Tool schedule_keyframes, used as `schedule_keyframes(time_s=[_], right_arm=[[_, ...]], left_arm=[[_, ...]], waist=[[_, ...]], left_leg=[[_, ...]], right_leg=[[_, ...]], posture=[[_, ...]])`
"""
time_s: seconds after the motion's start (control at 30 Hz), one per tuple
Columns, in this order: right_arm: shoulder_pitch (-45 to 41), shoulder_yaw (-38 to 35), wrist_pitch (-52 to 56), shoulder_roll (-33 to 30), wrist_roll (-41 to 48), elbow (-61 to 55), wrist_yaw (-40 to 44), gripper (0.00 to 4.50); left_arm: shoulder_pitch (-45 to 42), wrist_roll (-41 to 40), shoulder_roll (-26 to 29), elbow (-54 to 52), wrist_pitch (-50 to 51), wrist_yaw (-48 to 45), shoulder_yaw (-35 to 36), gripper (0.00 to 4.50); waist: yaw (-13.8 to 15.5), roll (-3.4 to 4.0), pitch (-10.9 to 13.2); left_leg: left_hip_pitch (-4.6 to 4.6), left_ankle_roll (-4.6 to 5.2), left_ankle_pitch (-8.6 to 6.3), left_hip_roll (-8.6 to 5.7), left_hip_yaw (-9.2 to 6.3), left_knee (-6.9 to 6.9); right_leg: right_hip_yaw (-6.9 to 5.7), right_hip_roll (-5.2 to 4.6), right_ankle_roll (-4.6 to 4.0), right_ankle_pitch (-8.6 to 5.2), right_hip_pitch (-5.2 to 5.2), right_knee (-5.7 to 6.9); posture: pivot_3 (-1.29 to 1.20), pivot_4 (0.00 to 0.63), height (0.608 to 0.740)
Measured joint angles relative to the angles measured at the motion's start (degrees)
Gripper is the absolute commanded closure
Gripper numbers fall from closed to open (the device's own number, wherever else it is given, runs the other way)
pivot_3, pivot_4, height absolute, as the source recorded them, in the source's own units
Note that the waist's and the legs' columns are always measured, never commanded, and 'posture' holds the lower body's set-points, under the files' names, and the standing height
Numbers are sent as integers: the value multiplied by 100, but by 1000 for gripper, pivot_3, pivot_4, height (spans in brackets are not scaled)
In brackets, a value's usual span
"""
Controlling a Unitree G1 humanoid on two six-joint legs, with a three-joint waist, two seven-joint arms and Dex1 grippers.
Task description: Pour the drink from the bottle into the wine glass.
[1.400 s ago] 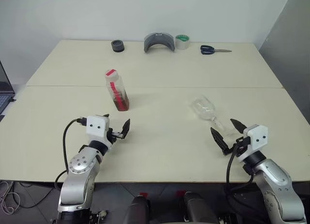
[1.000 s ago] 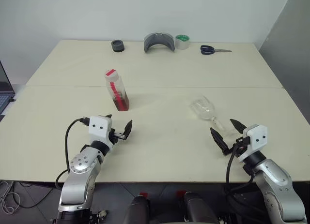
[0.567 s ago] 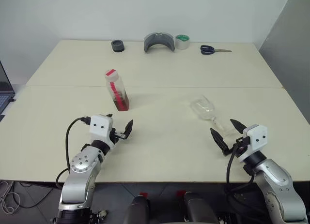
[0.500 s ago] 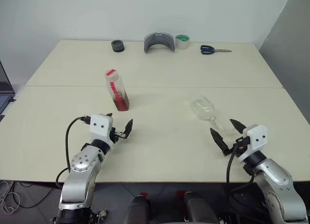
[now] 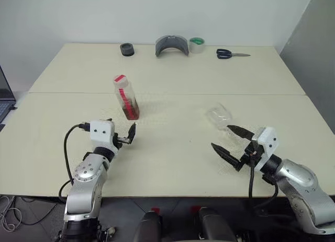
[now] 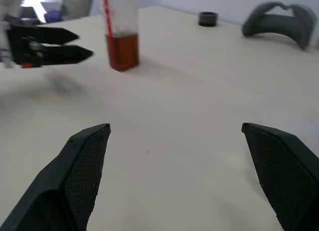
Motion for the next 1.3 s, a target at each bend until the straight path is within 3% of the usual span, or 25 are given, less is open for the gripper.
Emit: schedule_keyframes(time_s=[0.27, 1.07, 1.3], right_arm=[[-421, 208, 573, -131, 394, -150, 131, 0], [-745, 473, 558, -66, 313, 36, 280, 0], [-835, 505, 559, 1, 252, 43, 209, 0]], left_arm=[[-585, 105, -124, 298, 75, 191, -91, 25], [-2233, 377, -378, 2036, -381, 544, -217, 25], [-2562, 424, -499, 2095, -359, 769, -221, 25]], waist=[[13, -1, 0], [14, -3, 1], [14, -3, 1]], left_leg=[[-5, 0, 0, -4, -1, 2], [-6, -1, 0, -5, -3, 5], [-6, -1, 1, -4, -3, 5]], right_leg=[[-1, -4, 0, 0, 1, -2], [-5, -2, 1, 1, 0, 0], [-4, -2, 2, 1, 0, 0]], posture=[[0, 150, 740], [0, 150, 740], [0, 150, 740]])
